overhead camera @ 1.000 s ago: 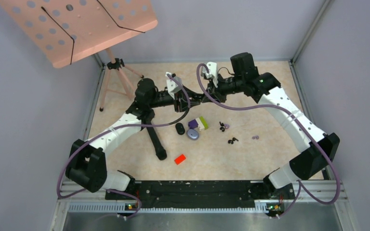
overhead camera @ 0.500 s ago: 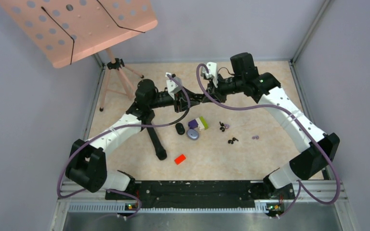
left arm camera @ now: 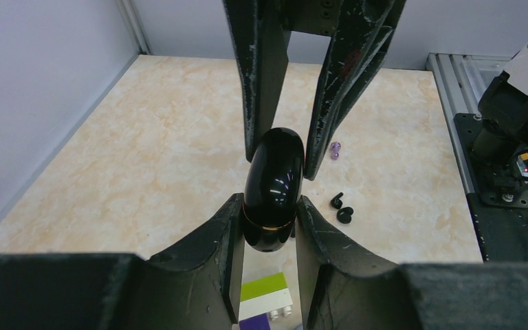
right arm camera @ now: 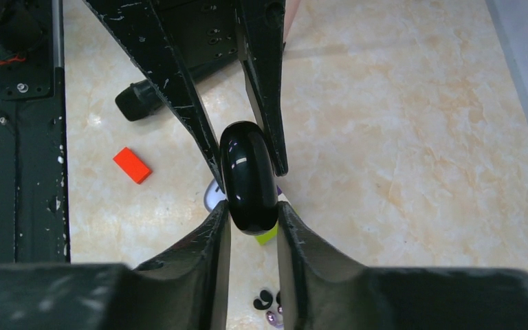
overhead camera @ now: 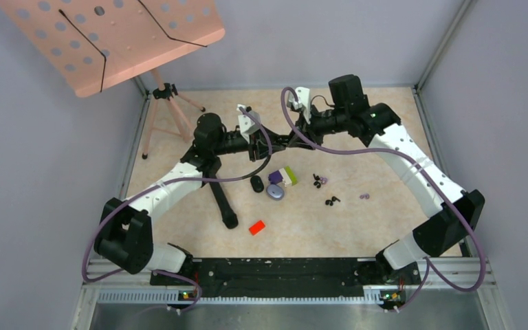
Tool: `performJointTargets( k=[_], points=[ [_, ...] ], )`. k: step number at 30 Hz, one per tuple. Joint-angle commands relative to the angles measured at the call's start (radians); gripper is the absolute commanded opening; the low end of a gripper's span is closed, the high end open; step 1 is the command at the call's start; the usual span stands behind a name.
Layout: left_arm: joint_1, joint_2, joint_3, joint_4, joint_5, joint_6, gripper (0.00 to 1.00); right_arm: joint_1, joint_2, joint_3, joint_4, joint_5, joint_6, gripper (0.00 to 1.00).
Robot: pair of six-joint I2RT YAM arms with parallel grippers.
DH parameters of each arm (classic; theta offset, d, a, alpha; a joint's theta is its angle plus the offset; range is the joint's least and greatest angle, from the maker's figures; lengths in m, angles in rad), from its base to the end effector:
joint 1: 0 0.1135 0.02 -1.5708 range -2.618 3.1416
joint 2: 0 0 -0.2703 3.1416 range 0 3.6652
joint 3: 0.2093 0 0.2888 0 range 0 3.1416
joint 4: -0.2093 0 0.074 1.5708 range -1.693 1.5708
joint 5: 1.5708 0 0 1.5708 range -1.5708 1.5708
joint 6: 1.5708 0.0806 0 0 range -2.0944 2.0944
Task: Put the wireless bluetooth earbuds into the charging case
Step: Open the charging case.
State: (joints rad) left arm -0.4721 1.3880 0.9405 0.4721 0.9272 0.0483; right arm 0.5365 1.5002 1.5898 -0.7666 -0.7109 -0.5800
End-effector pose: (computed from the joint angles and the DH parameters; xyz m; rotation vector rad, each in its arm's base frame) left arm 0.3036 -0.2274 0.3142 1.1077 1.2286 -1.0369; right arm 0.3016 0.2406 0.3835 -1.4476 1.6036 0.7672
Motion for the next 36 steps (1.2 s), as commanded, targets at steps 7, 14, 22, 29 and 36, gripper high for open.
performJointTargets(
  k=[7,14,22,29,36],
  points=[
    [-0.003,0.015,0.004,0.067,0.100,0.081,0.00,-0.041,0.067,0.079,0.093,-0.083,0.199,0.33],
    [-0.003,0.023,0.005,0.072,0.101,0.093,0.00,-0.085,0.115,0.137,0.120,-0.101,0.255,0.32],
    [-0.003,0.038,0.008,0.085,0.093,0.079,0.00,-0.109,0.130,0.160,0.154,-0.111,0.303,0.33],
    [0.000,0.052,-0.001,0.110,0.044,-0.002,0.00,-0.114,0.110,0.171,0.153,-0.125,0.325,0.34],
    [0.005,0.058,-0.016,0.146,0.019,-0.067,0.00,-0.143,0.071,0.241,0.151,-0.132,0.400,0.36]
  ],
)
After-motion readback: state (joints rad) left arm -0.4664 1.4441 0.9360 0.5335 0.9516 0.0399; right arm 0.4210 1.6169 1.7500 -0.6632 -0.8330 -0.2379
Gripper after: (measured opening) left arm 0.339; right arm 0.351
